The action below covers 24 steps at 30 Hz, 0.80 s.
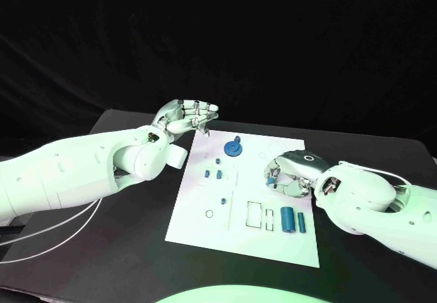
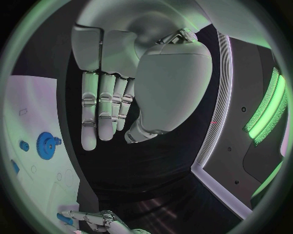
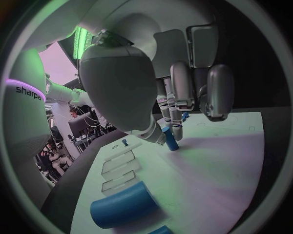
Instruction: Assemble the parts on the task board
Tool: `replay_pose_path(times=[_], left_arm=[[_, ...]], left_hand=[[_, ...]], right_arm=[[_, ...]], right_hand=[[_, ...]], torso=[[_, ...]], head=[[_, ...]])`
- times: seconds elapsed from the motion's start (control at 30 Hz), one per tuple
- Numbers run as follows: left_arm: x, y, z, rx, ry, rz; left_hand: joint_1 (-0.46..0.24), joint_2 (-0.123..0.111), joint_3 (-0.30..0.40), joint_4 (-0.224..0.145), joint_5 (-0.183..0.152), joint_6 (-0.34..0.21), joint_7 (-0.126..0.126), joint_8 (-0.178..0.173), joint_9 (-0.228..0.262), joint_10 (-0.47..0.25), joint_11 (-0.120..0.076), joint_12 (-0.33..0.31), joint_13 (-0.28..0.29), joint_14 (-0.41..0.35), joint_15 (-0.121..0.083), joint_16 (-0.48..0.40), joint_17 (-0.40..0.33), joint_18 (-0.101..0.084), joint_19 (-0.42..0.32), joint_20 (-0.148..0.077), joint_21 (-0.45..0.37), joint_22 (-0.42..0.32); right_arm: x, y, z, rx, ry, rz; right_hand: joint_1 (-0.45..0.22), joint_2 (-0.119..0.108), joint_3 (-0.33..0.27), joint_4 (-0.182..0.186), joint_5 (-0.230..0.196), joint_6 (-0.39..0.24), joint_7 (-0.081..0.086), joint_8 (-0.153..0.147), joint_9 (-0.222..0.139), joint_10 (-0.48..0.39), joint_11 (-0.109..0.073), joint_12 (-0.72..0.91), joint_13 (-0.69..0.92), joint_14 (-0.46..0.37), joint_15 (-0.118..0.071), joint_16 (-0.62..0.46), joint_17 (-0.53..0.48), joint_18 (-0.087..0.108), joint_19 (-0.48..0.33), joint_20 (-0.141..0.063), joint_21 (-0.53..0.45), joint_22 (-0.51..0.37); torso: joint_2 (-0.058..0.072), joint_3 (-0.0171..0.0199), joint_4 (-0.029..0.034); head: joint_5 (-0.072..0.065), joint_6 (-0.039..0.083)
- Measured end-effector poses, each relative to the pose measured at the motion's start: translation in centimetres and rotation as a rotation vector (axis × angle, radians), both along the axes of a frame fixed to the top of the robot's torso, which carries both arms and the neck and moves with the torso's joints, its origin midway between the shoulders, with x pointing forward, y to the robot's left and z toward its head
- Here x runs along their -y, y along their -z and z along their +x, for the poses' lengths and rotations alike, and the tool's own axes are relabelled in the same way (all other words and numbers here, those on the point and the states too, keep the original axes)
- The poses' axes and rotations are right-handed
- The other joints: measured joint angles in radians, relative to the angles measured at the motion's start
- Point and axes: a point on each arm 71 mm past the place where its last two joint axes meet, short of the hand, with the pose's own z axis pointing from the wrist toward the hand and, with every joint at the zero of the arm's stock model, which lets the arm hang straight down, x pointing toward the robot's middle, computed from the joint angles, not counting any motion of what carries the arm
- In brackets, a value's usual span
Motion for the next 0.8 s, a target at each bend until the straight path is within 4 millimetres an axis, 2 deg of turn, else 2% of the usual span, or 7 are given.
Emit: replay_pose_path(times=[0.3, 0.43, 0.53, 0.8], left_arm=[[0.0, 0.0, 0.0, -0.001, 0.0, 0.0], [0.0, 0.0, 0.0, -0.001, 0.0, 0.0], [0.0, 0.0, 0.0, -0.001, 0.0, 0.0], [0.0, 0.0, 0.0, -0.002, -0.001, 0.001]], left_hand=[[0.0, 0.0, 0.0, 0.0, 0.0, 0.0, 0.0, 0.0, 0.0, 0.0, 0.0, 0.0, 0.0, 0.0, 0.0, 0.0, 0.0, 0.0, 0.0, 0.0, 0.0, 0.0], [0.0, 0.0, 0.0, 0.0, 0.0, 0.0, 0.0, 0.0, 0.0, 0.0, 0.0, 0.0, 0.0, 0.0, 0.0, 0.0, -0.001, 0.0, 0.0, 0.0, 0.0, 0.0], [0.0, 0.0, 0.0, 0.0, 0.0, 0.0, 0.0, 0.0, 0.0, 0.0, 0.0, 0.0, 0.0, 0.0, 0.0, 0.0, -0.001, 0.0, 0.0, 0.0, 0.0, 0.0], [0.0, 0.0, 0.003, -0.003, 0.0, 0.0, 0.0, 0.0, 0.0, 0.0, 0.0, 0.005, 0.0, 0.0, 0.0, 0.0, -0.001, 0.0, 0.0, 0.0, 0.0, 0.0]], right_arm=[[-0.1, 0.4, 0.2, -0.005, 0.006, -0.005], [-0.1, 0.4, 0.2, -0.001, 0.009, -0.002], [-0.1, 0.3, 0.1, 0.005, 0.012, 0.006], [0.1, -0.8, -0.7, 0.047, 0.01, 0.064]], right_hand=[[0.0, 0.0, 0.015, 0.001, -0.004, 0.018, 0.002, 0.007, 0.004, 0.015, -0.002, 0.0, -0.002, 0.0, 0.0, 0.004, 0.0, 0.0, 0.0, 0.0, 0.005, 0.0], [0.007, 0.007, 0.037, -0.001, -0.006, 0.04, -0.004, 0.019, 0.007, 0.038, -0.008, 0.0, -0.001, -0.002, -0.005, 0.004, 0.001, 0.0, 0.005, -0.005, 0.012, 0.0], [0.012, 0.018, 0.058, -0.006, -0.033, 0.051, -0.009, 0.027, 0.01, 0.053, -0.015, 0.005, 0.002, 0.0, -0.007, 0.004, 0.001, 0.0, 0.007, -0.007, 0.017, 0.0], [0.014, 0.026, 0.076, -0.021, -0.037, 0.058, -0.016, 0.039, 0.015, 0.069, -0.02, 0.008, 0.007, 0.0, -0.014, 0.004, 0.001, 0.0, 0.012, -0.012, 0.023, 0.001]], torso=[[0.0, -0.0004, 0.0001], [0.0, -0.0006, 0.0], [0.0, -0.0006, 0.0003], [-0.002, -0.0006, 0.0007]], head=[[0.0, -0.003], [0.0, -0.004], [0.0, -0.005], [0.003, -0.006]])
